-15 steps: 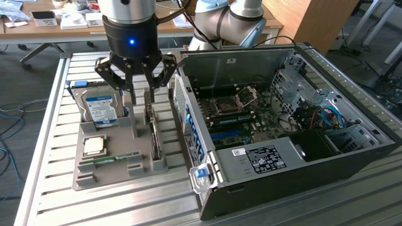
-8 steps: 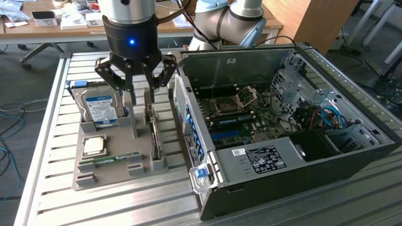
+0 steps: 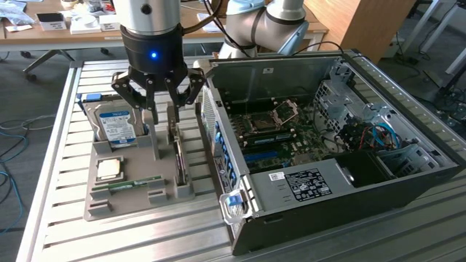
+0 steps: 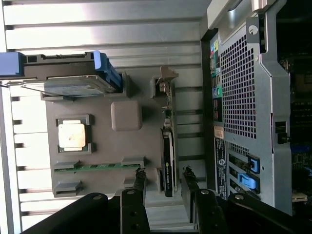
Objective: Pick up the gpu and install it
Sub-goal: 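Pick up the gpu and move the gpu toward the slot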
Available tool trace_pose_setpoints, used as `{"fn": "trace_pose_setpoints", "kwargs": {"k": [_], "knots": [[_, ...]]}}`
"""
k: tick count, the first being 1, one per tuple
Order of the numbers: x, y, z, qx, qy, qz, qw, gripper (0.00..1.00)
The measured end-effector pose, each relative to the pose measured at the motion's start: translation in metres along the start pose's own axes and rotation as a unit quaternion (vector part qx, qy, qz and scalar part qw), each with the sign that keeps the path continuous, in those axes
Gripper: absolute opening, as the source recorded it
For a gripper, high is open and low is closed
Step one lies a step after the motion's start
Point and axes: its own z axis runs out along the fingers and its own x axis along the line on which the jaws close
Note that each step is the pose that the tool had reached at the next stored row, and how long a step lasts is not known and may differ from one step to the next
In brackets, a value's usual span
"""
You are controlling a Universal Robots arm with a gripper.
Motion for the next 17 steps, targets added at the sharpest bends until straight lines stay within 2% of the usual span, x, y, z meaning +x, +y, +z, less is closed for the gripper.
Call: {"fn": "trace_pose_setpoints", "kwargs": {"k": [5, 17], "knots": [[0.000, 0.0000, 0.0002, 0.0000, 0.0000, 0.000, 1.0000, 0.43], [0.000, -0.0005, 0.0119, 0.0000, 0.0000, 0.000, 1.0000, 0.43]]}}
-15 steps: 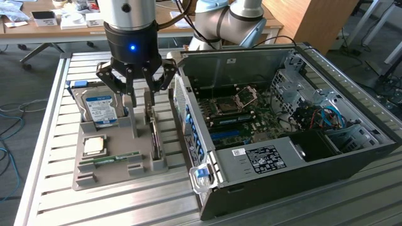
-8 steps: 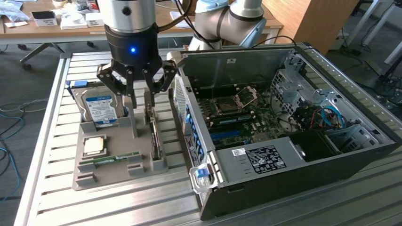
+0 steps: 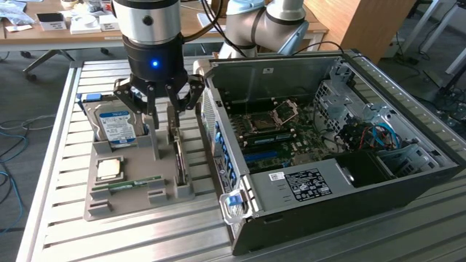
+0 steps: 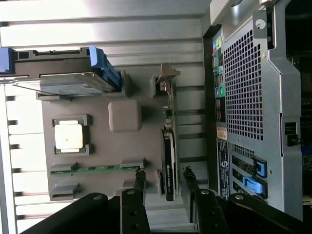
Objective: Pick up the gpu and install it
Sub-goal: 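Pick up the gpu and move the gpu toward the slot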
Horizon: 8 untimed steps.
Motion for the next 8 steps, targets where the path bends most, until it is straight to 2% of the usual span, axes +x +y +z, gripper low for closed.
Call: {"fn": "trace_pose_setpoints", "kwargs": {"k": [4, 8], "knots": [[0.0001, 0.0000, 0.0006, -0.0003, -0.0002, 0.000, 1.0000, 0.43], [0.0002, -0.0002, 0.0055, -0.0003, -0.0001, 0.000, 1.0000, 0.43]]}}
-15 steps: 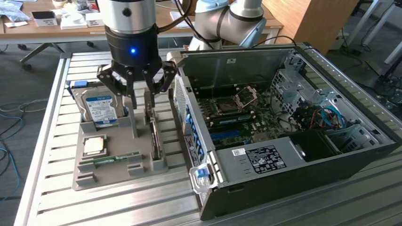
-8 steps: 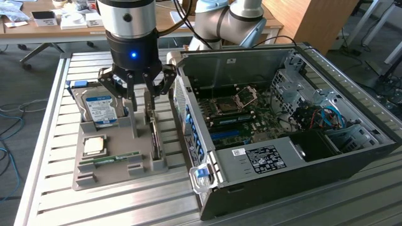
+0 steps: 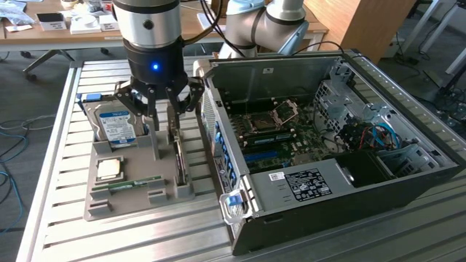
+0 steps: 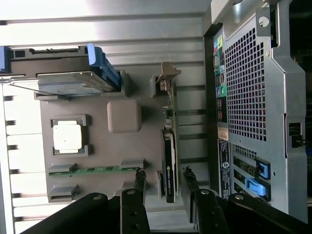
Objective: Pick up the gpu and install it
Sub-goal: 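Pick up the gpu and move the gpu toward the slot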
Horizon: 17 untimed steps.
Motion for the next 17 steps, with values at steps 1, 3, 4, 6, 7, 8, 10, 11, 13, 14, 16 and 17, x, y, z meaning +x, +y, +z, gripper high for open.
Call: {"fn": "trace_pose_setpoints", "kwargs": {"k": [1, 3, 4, 6, 7, 8, 10, 11, 13, 14, 16, 17], "knots": [[0.000, -0.0001, 0.0013, 0.0000, 0.0000, 0.000, 1.0000, 0.43], [0.000, -0.0002, 0.0038, 0.0000, 0.0000, 0.000, 1.0000, 0.43], [0.000, -0.0002, 0.0048, 0.0001, 0.0001, 0.000, 1.0000, 0.43], [0.000, -0.0003, 0.0068, 0.0000, 0.0000, 0.000, 1.0000, 0.43], [0.000, -0.0004, 0.0078, 0.0000, 0.0000, 0.000, 1.0000, 0.43], [0.000, -0.0004, 0.0088, 0.0000, 0.0000, 0.000, 1.0000, 0.43], [0.000, -0.0005, 0.0108, 0.0000, 0.0000, 0.000, 1.0000, 0.43], [0.000, -0.0005, 0.0114, 0.0001, 0.0000, 0.000, 1.0000, 0.43], [0.000, -0.0005, 0.0114, -0.0002, 0.0001, 0.000, 1.0000, 0.43], [0.000, -0.0005, 0.0115, -0.0004, 0.0001, 0.000, 1.0000, 0.43], [0.000, -0.0005, 0.0116, -0.0009, 0.0001, 0.000, 1.0000, 0.43], [0.000, -0.0005, 0.0116, -0.0012, 0.0001, 0.000, 1.0000, 0.43]]}}
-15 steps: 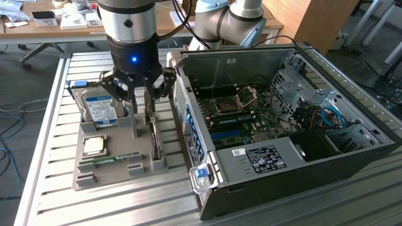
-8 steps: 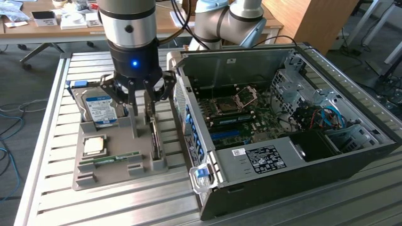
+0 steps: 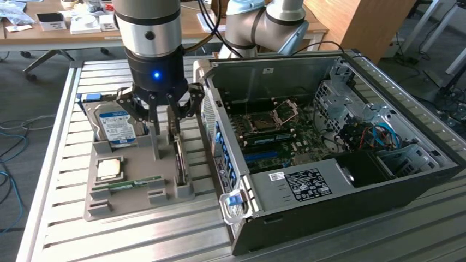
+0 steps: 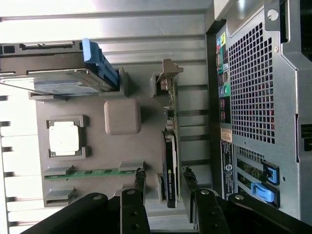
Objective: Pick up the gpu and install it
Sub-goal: 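Pick up the gpu and move the gpu toward the slot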
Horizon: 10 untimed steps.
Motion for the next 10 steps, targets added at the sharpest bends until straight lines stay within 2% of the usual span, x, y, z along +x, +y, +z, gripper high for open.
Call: {"fn": "trace_pose_setpoints", "kwargs": {"k": [10], "knots": [[0.0001, -0.0001, 0.0020, -0.0005, 0.0001, 0.000, 1.0000, 0.43]]}}
